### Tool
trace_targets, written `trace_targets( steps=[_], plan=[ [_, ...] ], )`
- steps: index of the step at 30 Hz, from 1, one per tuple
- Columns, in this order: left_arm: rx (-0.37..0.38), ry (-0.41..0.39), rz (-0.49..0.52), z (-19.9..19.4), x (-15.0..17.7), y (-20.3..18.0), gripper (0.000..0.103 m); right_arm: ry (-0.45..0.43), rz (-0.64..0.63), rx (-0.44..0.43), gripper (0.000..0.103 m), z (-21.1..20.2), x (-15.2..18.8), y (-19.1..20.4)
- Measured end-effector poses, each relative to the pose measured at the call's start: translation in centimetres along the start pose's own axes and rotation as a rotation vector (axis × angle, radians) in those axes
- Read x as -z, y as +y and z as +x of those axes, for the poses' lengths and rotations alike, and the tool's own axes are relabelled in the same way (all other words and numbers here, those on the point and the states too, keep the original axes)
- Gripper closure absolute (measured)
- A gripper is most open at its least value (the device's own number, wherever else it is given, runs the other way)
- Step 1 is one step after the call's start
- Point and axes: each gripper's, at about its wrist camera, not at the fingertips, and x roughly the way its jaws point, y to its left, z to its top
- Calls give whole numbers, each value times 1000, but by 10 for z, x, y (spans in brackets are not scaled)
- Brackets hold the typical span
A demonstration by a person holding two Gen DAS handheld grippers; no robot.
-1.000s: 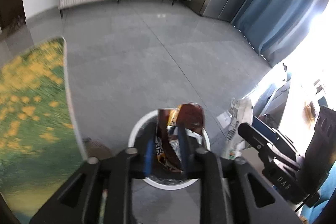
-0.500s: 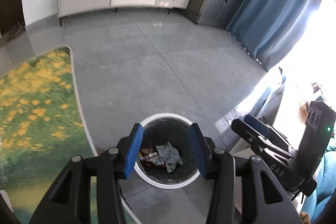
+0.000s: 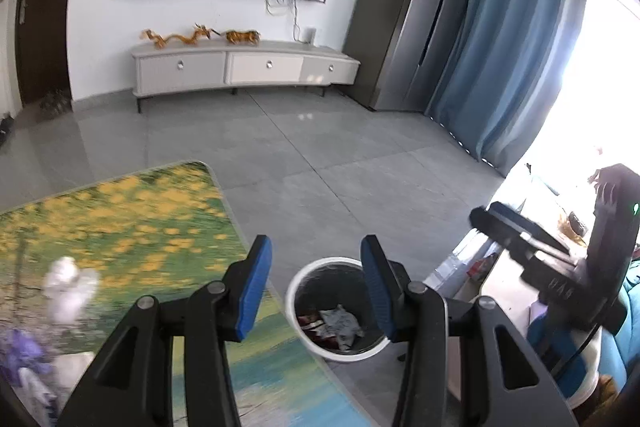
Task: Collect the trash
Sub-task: 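Carry both items to the white bin and open both grippers, then grasp the blue-white snack wrapper with the left gripper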
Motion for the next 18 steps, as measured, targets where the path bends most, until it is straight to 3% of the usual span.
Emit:
trace_targets(
  steps=[8, 18],
  plan=[
    [-118, -123, -11, -100, 5, 72, 59, -64, -108, -81, 37, -28, -22, 64],
    [-281, -200, -75, -208, 39, 169, 58, -62, -185, -197, 35, -42, -27, 142]
  ],
)
